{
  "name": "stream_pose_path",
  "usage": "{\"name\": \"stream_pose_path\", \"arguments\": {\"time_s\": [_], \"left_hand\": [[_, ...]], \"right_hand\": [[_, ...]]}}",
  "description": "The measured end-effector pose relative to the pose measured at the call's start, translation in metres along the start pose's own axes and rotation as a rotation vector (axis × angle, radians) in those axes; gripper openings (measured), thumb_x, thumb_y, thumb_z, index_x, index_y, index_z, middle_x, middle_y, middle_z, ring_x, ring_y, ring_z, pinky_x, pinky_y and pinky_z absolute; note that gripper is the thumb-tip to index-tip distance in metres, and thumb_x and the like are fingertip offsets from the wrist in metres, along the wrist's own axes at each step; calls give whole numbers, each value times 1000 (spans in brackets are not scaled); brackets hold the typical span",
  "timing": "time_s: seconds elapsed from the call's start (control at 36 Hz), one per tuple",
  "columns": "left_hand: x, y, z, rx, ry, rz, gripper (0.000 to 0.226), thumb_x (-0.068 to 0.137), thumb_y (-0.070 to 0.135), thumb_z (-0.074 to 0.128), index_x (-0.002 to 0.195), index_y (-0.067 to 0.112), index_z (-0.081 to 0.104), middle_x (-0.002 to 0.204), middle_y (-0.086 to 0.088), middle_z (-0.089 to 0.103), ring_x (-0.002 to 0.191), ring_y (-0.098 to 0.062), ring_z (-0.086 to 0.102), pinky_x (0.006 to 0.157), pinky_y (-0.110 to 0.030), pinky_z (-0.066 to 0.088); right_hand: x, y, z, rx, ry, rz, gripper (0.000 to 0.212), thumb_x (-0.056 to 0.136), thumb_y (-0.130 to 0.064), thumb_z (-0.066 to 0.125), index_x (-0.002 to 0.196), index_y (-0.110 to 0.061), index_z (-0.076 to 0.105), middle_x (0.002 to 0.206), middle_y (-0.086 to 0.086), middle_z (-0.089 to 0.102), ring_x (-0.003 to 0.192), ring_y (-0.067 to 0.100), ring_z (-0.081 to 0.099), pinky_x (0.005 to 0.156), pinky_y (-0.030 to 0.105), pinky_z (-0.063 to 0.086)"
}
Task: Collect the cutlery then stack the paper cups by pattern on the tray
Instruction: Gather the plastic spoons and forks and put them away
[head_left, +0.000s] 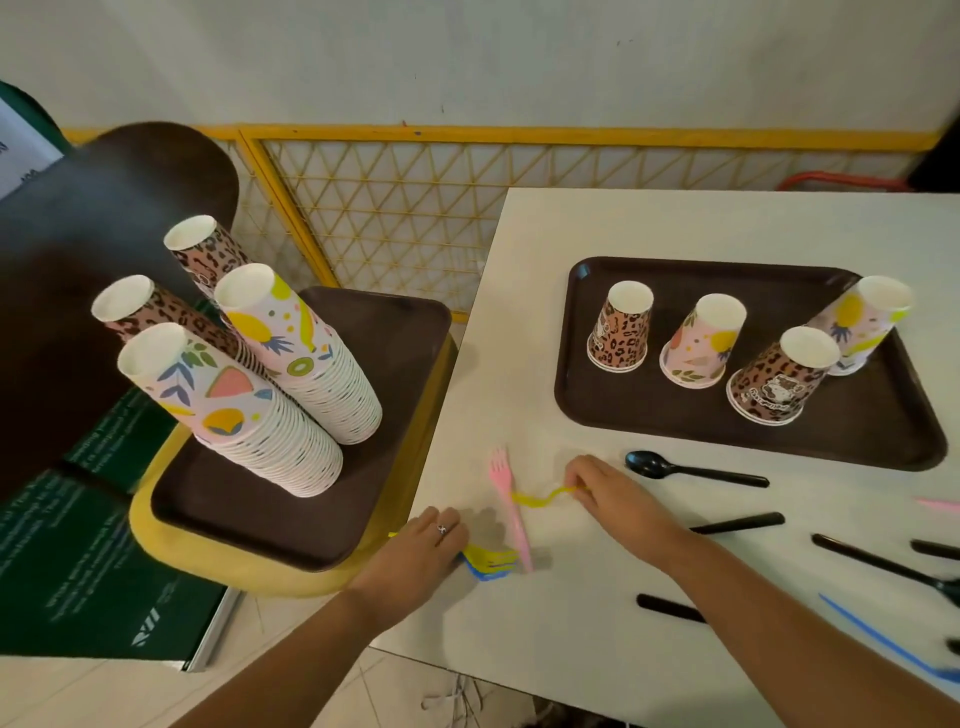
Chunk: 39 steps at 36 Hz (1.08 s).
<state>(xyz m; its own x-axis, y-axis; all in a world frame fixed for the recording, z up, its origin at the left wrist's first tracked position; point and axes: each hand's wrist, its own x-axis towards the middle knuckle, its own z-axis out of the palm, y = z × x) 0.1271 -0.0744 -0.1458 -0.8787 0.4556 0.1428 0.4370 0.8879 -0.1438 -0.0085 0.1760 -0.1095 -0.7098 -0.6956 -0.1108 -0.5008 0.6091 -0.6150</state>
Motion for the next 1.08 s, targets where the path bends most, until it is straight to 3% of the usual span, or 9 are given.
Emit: {"name": "stream_pose_path", "arguments": {"time_s": [0.19, 0.28, 0.36, 0.42, 0.53, 0.58, 0.67, 0.86, 1.08], "left_hand": [[1, 12, -39, -225, 124, -425, 35, 103, 37, 17, 78, 21, 35, 52, 6, 48, 51, -12, 40, 48, -24, 30], [3, 20, -48, -396, 84, -592, 17, 92, 35, 34, 82, 20, 35, 52, 8, 34, 42, -16, 43, 41, -20, 16], [9, 27, -48, -588, 56, -734, 14, 96, 36, 34, 91, 23, 36, 60, 6, 34, 59, -32, 52, 52, -29, 28], [17, 31, -49, -639, 40, -807, 14, 100, 23, 40, 91, 14, 38, 60, 6, 31, 64, -34, 47, 57, -32, 28], [34, 41, -51, -790, 77, -943, 20, 101, 20, 38, 83, 11, 36, 57, 4, 34, 52, -14, 33, 47, -24, 26], [45, 48, -50, -892, 92, -1035, 23, 101, 22, 39, 80, 14, 36, 59, 1, 36, 52, -12, 32, 46, -21, 28], [64, 62, -55, -1148, 124, -1182, 25, 98, 31, 46, 82, 13, 41, 66, 0, 43, 58, -12, 41, 53, -18, 34], [106, 92, -53, -1718, 86, -1261, 66, 60, 69, 70, 78, 10, 48, 58, 4, 34, 52, -11, 29, 51, -25, 27], [153, 117, -56, -1883, 171, -1361, 24, 98, 23, 48, 85, 6, 57, 68, -9, 55, 66, -19, 54, 58, -29, 42]], "right_hand": [[24, -51, 26, -55, -35, 310, 72, 82, -46, 63, 130, -2, 32, 132, 11, 36, 114, 27, 50, 83, 30, 39], [28, -62, 40, -154, -97, 379, 79, 81, -43, 64, 135, 0, 26, 138, 16, 32, 116, 30, 49, 89, 33, 40], [27, -61, 47, -465, 11, 271, 74, 46, -32, 84, 97, 3, 44, 88, 12, 63, 72, 19, 62, 60, 23, 47], [25, -54, 50, -608, 44, 226, 53, 32, -13, 72, 76, -2, 45, 56, 4, 56, 49, 14, 54, 48, 21, 42], [16, -54, 48, -628, 10, 213, 39, 31, -8, 65, 67, 1, 54, 48, 9, 55, 43, 15, 54, 45, 19, 43], [14, -57, 36, -532, 1, 248, 43, 51, -8, 75, 85, 8, 55, 70, 19, 65, 61, 25, 66, 54, 21, 49], [9, -58, 28, -287, -91, 376, 32, 98, -15, 36, 128, -6, 42, 125, 14, 55, 113, 29, 55, 91, 34, 43], [-14, -67, 4, -80, -59, 411, 32, 99, -20, 29, 119, -5, 50, 115, 17, 61, 108, 32, 58, 83, 31, 42], [-43, -40, -10, -38, -43, 293, 28, 98, -16, 36, 121, -1, 42, 111, 20, 60, 100, 34, 59, 83, 39, 43]]}}
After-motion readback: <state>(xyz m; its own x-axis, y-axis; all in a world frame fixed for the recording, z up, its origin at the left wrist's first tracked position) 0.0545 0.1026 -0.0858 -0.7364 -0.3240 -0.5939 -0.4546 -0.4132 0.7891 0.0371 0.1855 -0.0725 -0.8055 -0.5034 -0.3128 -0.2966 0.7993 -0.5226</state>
